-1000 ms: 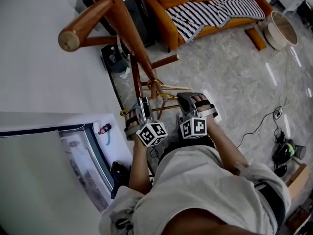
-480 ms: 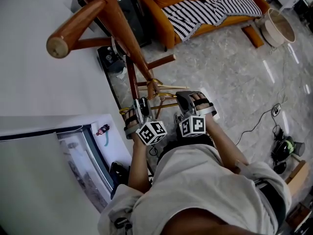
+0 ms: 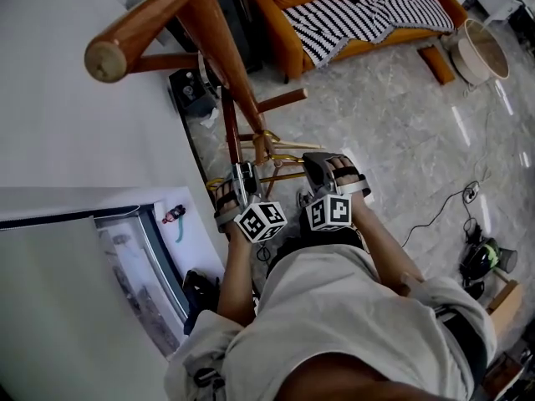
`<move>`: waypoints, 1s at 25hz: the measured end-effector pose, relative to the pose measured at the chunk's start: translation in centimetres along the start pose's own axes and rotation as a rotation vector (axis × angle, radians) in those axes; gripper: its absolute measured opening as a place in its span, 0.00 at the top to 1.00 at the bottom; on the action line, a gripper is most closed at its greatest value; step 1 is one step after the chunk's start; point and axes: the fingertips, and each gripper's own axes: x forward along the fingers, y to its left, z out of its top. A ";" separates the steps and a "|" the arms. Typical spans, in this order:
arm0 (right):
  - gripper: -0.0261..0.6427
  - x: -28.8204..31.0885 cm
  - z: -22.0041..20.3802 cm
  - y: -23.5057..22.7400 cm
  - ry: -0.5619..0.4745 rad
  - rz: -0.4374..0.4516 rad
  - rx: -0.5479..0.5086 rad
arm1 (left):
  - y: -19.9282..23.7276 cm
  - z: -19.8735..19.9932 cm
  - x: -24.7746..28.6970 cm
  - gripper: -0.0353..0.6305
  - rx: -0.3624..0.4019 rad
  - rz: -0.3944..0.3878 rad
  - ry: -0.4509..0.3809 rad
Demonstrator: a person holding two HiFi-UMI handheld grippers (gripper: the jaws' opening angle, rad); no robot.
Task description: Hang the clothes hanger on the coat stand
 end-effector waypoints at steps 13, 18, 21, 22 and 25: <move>0.93 -0.2 0.2 0.6 -0.011 0.018 0.038 | -0.4 -0.7 -0.1 0.89 -0.033 -0.022 0.009; 0.90 -0.4 0.3 0.2 -0.029 0.011 0.094 | -0.2 -0.6 -0.3 0.89 -0.046 -0.016 0.015; 0.85 -0.4 0.2 0.2 -0.033 0.017 0.143 | 0.2 -0.9 -0.5 0.89 -0.067 0.000 0.011; 0.85 -0.5 0.2 0.2 -0.033 0.018 0.158 | 0.3 -1.0 -0.7 0.89 -0.075 0.006 0.008; 0.83 -0.8 0.2 0.1 -0.035 0.018 0.199 | 0.6 -1.3 -1.0 0.83 -0.097 0.009 0.007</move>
